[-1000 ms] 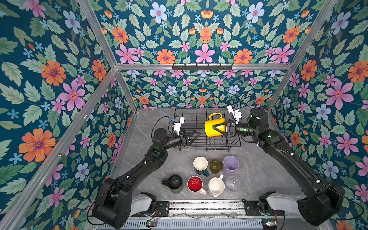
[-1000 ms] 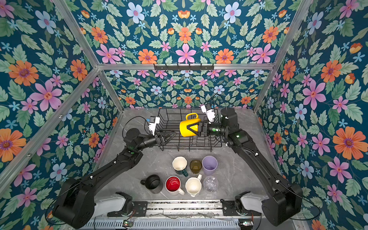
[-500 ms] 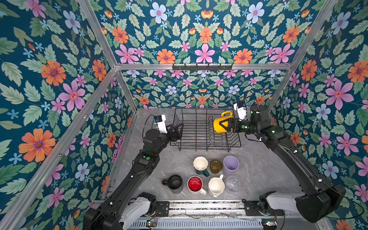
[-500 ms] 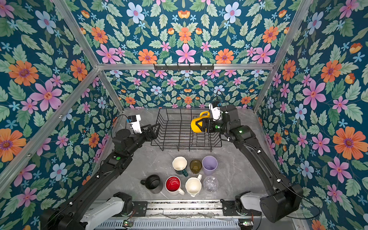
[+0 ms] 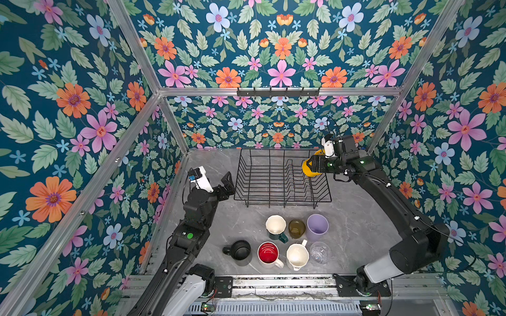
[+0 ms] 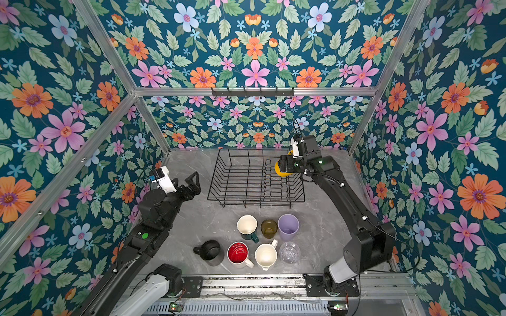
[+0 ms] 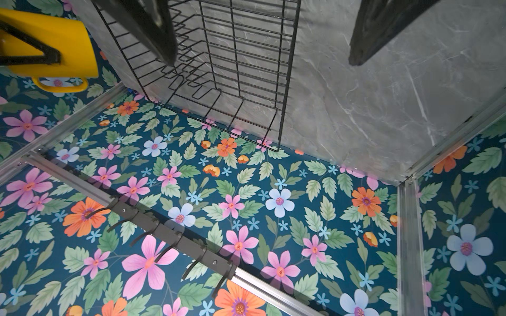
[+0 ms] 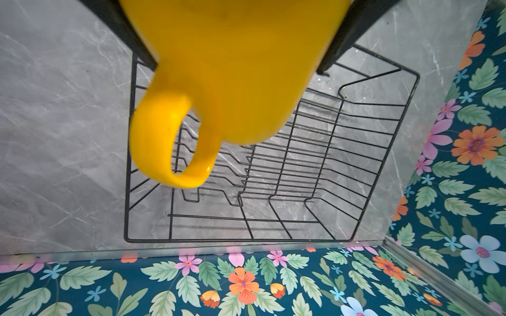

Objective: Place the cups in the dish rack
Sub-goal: 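Carry the yellow mug over the rack with the right gripper while the left arm withdraws, then lower the yellow mug upside down into the rack slots with the right gripper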

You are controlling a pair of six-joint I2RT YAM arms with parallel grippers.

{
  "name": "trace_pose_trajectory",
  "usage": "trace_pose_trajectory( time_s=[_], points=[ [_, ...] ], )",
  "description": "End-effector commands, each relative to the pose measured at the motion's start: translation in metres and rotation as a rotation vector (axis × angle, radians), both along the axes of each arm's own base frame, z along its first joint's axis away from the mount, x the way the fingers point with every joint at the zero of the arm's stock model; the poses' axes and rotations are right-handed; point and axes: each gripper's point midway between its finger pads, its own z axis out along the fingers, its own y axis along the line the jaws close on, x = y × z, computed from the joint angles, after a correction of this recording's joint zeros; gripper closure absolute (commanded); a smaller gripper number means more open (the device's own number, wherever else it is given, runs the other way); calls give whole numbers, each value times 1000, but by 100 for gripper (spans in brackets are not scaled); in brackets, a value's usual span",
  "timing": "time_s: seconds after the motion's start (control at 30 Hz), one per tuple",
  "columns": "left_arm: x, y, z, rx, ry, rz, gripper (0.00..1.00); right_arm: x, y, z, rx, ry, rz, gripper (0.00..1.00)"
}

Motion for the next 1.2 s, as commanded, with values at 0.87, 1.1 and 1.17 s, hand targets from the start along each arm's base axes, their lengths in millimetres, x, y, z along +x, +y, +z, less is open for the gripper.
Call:
trace_pose_trajectory(
  time_s=[0.87,1.1,1.17],
  points=[
    [-39,39,12,92,-33,119,0,103,-6,-72,-162,104,-129,100],
    [-44,42,12,97,-32,129,0,114,-6,-89,-187,125,-135,100],
    [-45,43,13,96,-34,131,0,116,-7,-95,-194,133,-139,100]
  ],
)
